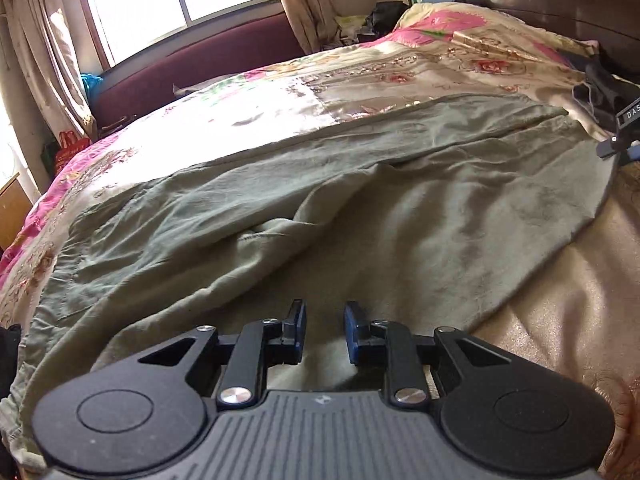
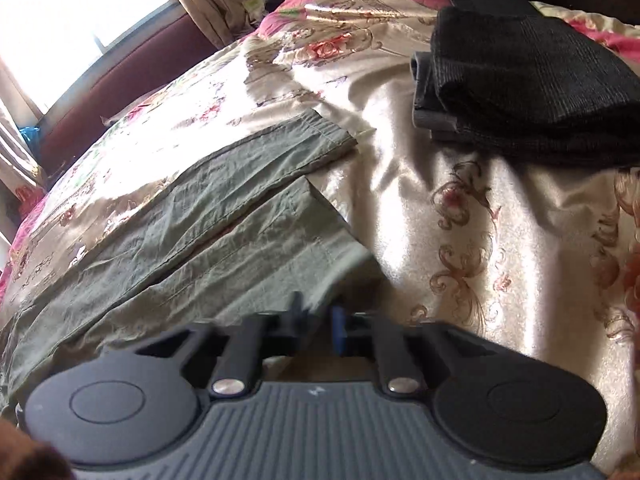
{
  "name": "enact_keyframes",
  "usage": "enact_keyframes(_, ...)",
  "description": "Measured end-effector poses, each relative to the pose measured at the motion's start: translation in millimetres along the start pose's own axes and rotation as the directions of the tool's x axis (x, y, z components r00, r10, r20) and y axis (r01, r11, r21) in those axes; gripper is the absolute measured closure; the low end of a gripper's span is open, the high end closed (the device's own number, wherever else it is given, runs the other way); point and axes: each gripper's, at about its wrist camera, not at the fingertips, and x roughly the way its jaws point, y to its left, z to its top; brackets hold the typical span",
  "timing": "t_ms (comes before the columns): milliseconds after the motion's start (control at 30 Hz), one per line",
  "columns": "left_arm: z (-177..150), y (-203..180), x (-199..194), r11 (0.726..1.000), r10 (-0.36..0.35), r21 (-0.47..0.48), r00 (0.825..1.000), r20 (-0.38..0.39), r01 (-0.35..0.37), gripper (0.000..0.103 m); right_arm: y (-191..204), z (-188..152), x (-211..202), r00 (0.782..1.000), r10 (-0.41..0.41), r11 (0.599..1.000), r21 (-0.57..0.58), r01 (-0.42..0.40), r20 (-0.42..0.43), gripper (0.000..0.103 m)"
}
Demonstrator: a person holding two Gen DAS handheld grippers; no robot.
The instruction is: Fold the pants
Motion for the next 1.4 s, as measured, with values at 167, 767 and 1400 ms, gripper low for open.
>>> enact_keyframes(167, -2, -6, -13, 1.0, 0.009, -0.011, 1.0, 0.0, -0.009, 0.066, -18, -4, -19, 0.998, -0.049, 0.998, -0.026, 0.05, 0.036, 0.101)
enact_keyframes(767, 56, 92, -3, 0.999, 0.052, -0.009, 0.994, 0.092, -0.051, 0.053, 70, 25, -16, 0.998, -0.019, 0.805, -0.591, 0.055, 0.068, 0.078)
enact_keyframes(1400, 93, 295, 148, 0.987, 0.072, 0.15, 0.992, -0.103, -0.056, 0.043, 366, 28, 190, 0.922, 0.055, 0.133, -0.912, -0.387, -0.384, 0.067)
